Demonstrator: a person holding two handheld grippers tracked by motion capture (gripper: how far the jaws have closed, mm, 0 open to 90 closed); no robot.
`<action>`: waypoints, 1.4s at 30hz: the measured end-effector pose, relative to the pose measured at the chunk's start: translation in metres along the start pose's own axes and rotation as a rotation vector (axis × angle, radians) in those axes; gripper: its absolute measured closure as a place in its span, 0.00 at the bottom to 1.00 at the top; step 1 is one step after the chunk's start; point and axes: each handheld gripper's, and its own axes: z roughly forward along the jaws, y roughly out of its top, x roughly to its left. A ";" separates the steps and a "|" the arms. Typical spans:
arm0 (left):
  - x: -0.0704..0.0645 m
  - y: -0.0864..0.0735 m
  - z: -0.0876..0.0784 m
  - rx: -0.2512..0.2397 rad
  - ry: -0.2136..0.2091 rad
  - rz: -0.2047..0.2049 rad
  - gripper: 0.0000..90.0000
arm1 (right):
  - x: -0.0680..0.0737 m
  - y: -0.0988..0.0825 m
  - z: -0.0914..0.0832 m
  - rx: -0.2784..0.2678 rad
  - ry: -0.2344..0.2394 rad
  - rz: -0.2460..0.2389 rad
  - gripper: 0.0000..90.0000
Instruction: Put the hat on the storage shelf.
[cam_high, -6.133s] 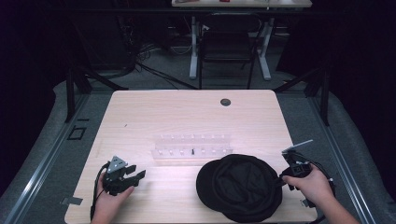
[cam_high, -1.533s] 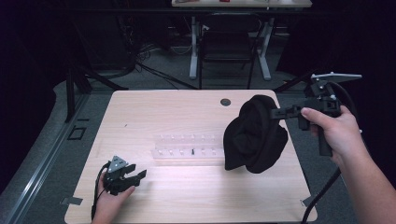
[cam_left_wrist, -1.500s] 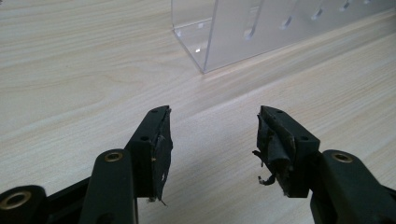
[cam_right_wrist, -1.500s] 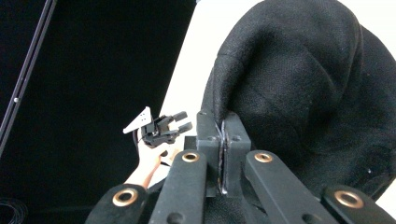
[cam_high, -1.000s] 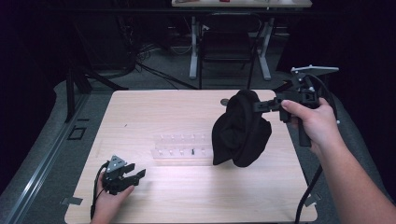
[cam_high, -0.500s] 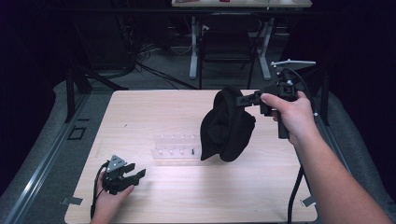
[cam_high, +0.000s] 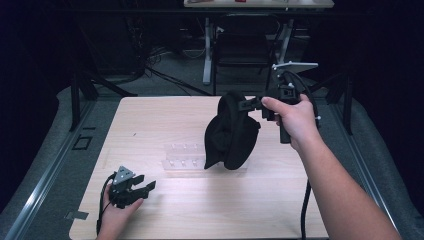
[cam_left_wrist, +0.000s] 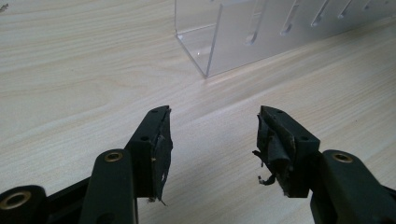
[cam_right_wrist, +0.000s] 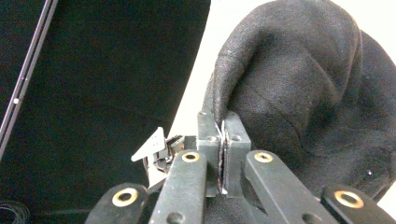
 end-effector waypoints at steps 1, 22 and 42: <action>0.000 0.000 0.000 -0.002 -0.001 -0.001 0.50 | 0.000 0.001 0.001 0.002 0.000 -0.004 0.98; 0.000 0.000 0.001 0.000 -0.003 0.006 0.50 | -0.007 0.008 0.011 -0.024 -0.012 0.022 0.98; -0.001 0.001 0.001 0.000 -0.005 0.005 0.50 | -0.005 0.004 0.012 -0.022 -0.025 0.008 0.98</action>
